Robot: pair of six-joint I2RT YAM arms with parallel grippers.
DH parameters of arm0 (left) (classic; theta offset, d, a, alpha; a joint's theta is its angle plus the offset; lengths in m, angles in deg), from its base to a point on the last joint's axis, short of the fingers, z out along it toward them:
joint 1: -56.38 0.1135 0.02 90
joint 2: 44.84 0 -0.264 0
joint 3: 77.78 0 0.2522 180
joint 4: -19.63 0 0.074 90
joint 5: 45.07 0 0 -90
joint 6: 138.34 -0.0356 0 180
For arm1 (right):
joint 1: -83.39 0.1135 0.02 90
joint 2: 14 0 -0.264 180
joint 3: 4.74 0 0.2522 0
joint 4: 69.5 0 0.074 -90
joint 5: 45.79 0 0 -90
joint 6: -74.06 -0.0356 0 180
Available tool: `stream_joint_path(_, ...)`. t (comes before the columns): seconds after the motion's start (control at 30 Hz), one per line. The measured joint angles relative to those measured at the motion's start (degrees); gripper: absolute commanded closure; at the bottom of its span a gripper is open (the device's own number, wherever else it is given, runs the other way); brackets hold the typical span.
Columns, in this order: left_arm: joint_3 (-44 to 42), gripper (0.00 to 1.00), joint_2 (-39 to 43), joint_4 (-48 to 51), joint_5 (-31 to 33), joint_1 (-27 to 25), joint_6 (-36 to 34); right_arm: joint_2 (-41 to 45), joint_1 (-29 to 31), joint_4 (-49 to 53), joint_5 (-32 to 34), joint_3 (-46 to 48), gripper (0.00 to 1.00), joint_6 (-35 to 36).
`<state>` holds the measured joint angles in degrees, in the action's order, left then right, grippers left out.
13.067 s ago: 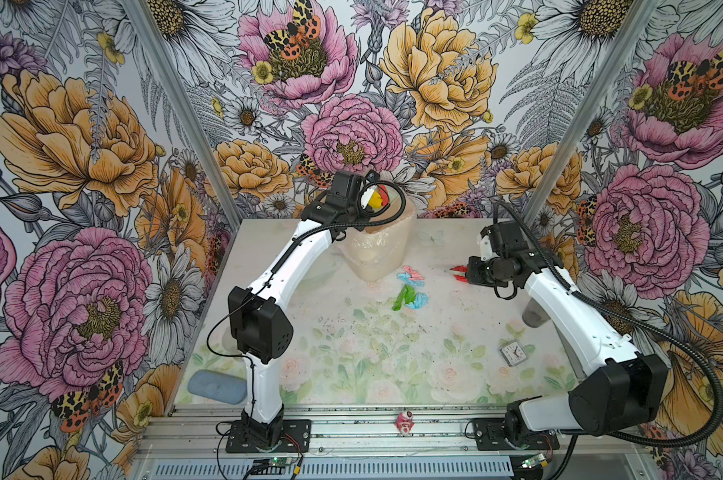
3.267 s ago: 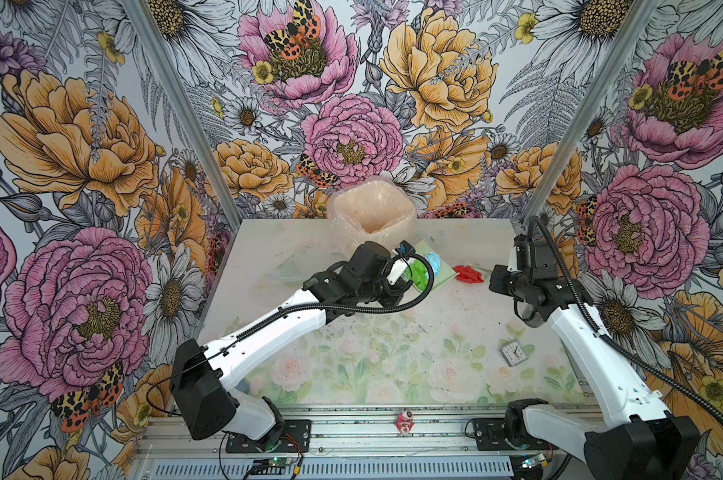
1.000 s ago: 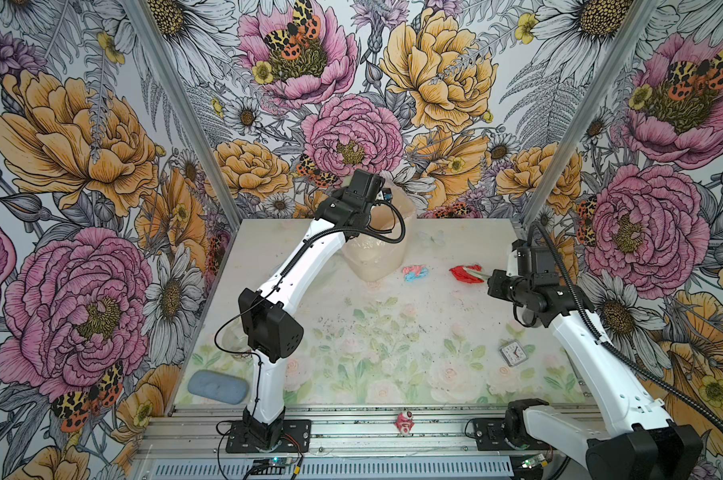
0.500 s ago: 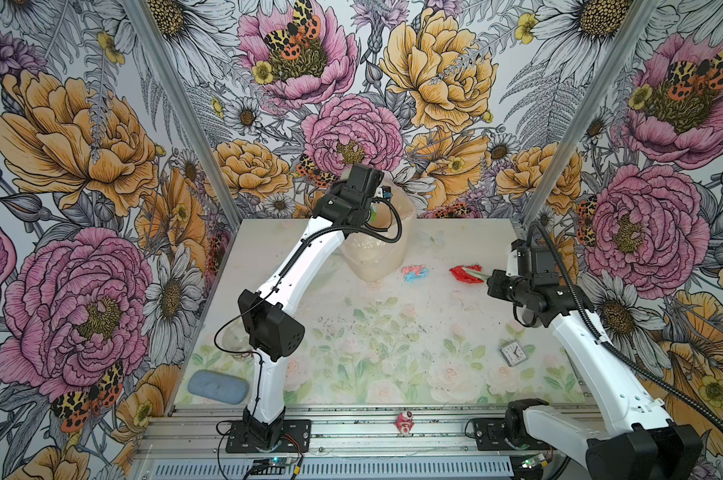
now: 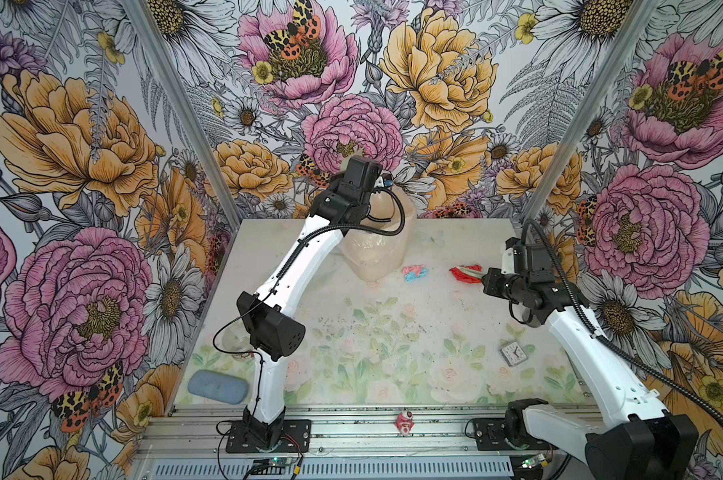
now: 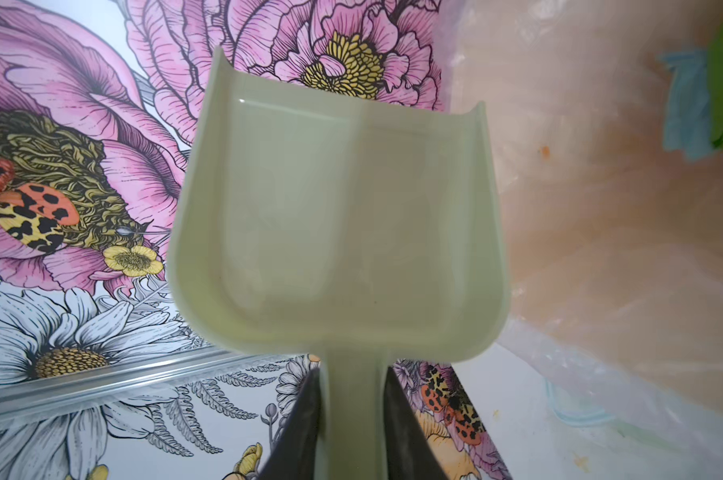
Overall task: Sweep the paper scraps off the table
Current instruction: 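Lower the empty dustpan beside the pink-blue scrap while the right brush approaches it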
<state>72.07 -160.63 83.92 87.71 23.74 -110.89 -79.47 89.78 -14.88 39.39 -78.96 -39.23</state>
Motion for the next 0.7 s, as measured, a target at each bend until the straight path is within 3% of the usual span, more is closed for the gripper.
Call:
stream_joint_path(0.3,-10.7,1.00,12.4,-0.9,-13.7,-2.6,17.0,-9.0,5.5,-12.1,4.1,0.0,1.00,-2.3)
stream_joint_path(0.7,-45.7,1.00,32.4,-9.7,-32.2,-6.8,37.8,-23.6,7.2,-22.9,10.3,-3.3,1.00,-2.8)
